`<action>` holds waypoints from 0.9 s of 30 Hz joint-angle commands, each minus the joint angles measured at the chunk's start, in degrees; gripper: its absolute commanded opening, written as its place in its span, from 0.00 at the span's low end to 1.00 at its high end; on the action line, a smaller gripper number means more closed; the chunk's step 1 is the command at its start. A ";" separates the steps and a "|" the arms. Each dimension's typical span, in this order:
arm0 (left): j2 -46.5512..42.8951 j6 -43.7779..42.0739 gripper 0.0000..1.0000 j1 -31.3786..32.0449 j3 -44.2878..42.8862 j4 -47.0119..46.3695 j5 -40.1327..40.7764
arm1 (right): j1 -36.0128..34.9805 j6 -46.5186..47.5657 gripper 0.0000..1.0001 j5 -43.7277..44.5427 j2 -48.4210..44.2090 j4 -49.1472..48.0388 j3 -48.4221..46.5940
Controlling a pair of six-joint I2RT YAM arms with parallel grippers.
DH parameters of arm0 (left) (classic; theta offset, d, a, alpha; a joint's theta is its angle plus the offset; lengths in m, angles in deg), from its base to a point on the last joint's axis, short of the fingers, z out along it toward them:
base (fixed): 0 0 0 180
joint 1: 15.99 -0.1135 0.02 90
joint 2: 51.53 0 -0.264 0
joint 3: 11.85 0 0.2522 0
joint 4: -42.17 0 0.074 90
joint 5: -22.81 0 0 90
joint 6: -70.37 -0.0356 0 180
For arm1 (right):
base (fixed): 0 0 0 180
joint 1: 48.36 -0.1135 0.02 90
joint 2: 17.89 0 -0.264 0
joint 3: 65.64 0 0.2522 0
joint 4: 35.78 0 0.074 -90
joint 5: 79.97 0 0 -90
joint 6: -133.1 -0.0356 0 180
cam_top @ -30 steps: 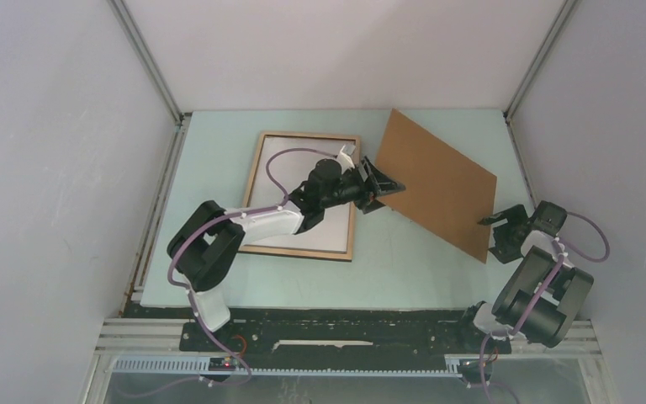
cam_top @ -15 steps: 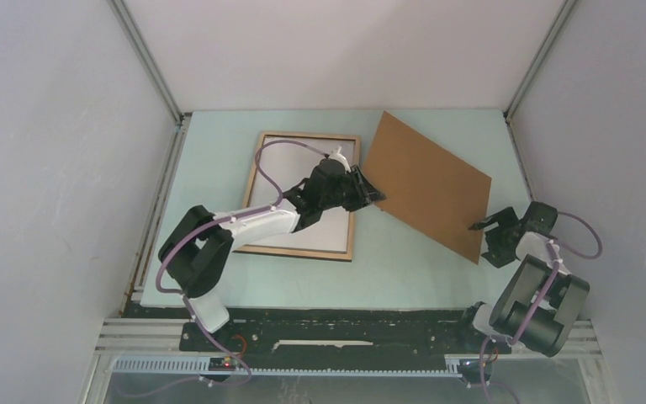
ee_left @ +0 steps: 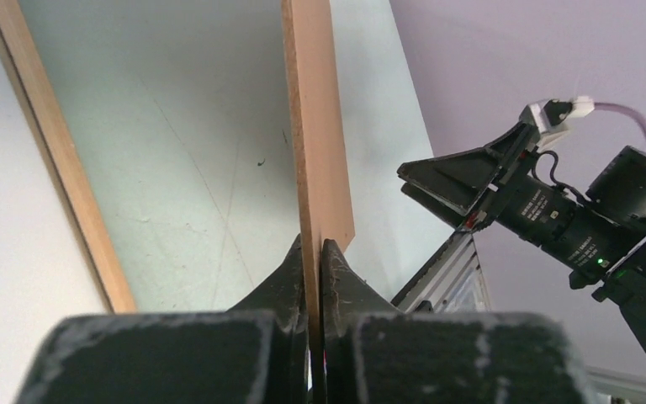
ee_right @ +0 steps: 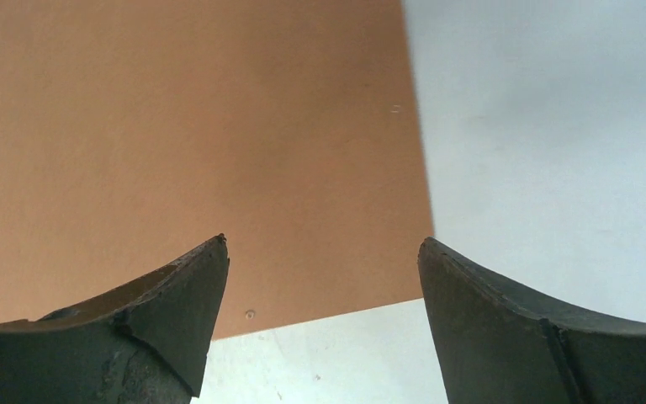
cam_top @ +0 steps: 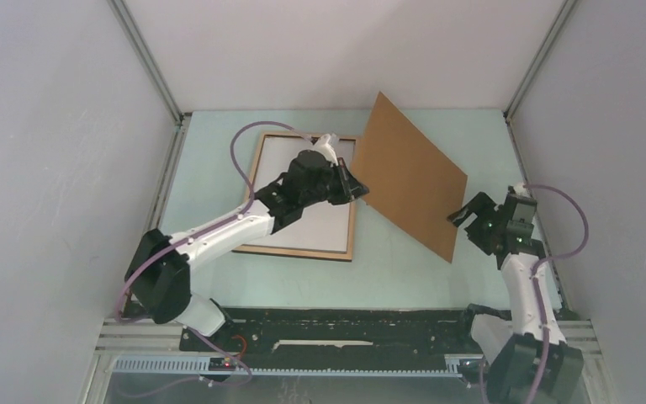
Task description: Put the photo into the frame
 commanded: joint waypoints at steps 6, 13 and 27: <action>-13.23 -14.27 0.00 -1.08 -1.48 8.06 -3.63 | -17.60 3.35 0.92 4.05 -10.86 5.83 -7.26; -24.83 -22.69 0.00 -1.28 -2.72 17.01 -5.64 | -22.74 3.94 0.94 -7.38 -11.84 3.20 -13.29; -35.03 -31.07 0.00 -3.00 -4.63 29.56 -7.23 | -23.84 7.50 0.95 -21.56 -1.20 -10.20 -17.13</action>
